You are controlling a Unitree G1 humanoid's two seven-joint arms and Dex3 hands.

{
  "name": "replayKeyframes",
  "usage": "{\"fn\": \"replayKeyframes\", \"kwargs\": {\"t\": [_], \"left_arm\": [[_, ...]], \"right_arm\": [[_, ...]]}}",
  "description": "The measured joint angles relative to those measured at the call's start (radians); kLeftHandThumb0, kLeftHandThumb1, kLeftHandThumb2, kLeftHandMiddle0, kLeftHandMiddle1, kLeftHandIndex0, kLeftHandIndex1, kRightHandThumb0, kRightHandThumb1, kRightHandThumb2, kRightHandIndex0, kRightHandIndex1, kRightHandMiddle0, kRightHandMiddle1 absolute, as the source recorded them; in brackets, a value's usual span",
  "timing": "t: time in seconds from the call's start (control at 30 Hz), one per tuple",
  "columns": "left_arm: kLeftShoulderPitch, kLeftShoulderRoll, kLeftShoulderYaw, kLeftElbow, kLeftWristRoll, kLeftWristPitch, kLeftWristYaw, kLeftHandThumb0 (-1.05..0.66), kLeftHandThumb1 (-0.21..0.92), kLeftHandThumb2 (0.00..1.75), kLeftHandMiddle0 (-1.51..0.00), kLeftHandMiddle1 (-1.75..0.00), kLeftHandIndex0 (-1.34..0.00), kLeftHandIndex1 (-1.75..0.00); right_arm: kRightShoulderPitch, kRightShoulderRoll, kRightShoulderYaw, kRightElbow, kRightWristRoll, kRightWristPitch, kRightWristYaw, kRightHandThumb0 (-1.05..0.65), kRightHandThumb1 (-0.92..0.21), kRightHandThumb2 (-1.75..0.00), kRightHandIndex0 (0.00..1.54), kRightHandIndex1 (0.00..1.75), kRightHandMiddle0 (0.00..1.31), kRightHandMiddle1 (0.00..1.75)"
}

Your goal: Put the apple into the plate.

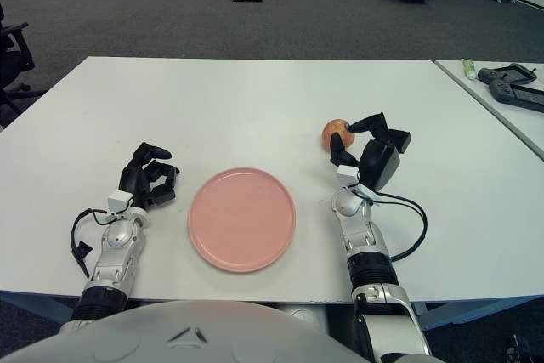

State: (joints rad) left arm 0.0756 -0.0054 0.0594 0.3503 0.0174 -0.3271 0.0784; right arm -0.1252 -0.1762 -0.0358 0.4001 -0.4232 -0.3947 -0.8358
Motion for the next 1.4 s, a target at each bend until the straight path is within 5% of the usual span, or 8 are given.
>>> {"fn": "replayKeyframes", "kwargs": {"t": [0.13,0.2,0.23,0.37,0.5,0.73,1.1,1.4], "left_arm": [[0.0,-0.002,0.0,0.0,0.0,0.0,0.0,-0.01,0.39,1.13,-0.65,-1.41,-0.44,-1.75],[0.0,-0.002,0.0,0.0,0.0,0.001,0.001,0.0,0.41,1.11,-0.65,-1.42,-0.43,-1.75],[0.0,-0.003,0.0,0.0,0.0,0.001,0.001,0.0,0.41,1.11,-0.64,-1.42,-0.43,-1.75],[-0.001,-0.004,0.0,0.001,0.002,0.001,0.005,0.0,0.42,1.1,-0.65,-1.42,-0.41,-1.75],[-0.003,-0.004,0.0,0.003,0.003,-0.001,0.006,0.0,0.42,1.11,-0.64,-1.43,-0.4,-1.75],[-0.002,-0.005,0.0,0.004,0.0,-0.001,0.005,-0.01,0.39,1.13,-0.65,-1.43,-0.43,-1.75],[-0.003,-0.007,0.001,0.003,0.0,0.0,0.006,0.0,0.4,1.13,-0.65,-1.43,-0.42,-1.75],[-0.004,-0.013,0.004,0.003,0.002,-0.002,0.01,0.0,0.42,1.1,-0.65,-1.42,-0.4,-1.75]], "right_arm": [[0.011,-0.001,0.005,-0.021,0.005,0.0,0.065,-0.4,-0.65,-0.89,0.42,1.7,0.36,1.75],[0.018,-0.002,0.009,-0.036,0.009,0.008,0.106,-0.53,-0.65,-0.83,0.17,1.29,0.15,1.35],[0.022,-0.002,0.011,-0.044,0.012,0.017,0.127,-0.55,-0.65,-0.82,0.14,1.21,0.12,1.29],[0.027,-0.014,0.015,-0.066,0.025,0.064,0.238,-0.74,-0.67,-0.72,0.03,0.36,0.02,0.71],[0.028,-0.04,0.022,-0.074,0.014,0.12,0.319,-0.89,-0.72,-0.55,0.01,0.08,0.0,0.18],[0.022,-0.065,0.041,-0.103,-0.031,0.242,0.384,-0.96,-0.74,-0.33,0.0,0.0,0.0,0.01],[-0.023,-0.047,0.085,-0.107,-0.048,0.363,0.43,-0.9,-0.66,-0.27,0.0,0.0,0.0,0.0],[-0.225,-0.063,0.089,0.127,-0.033,0.375,0.468,-0.9,-0.64,-0.29,0.0,0.0,0.0,0.0]]}}
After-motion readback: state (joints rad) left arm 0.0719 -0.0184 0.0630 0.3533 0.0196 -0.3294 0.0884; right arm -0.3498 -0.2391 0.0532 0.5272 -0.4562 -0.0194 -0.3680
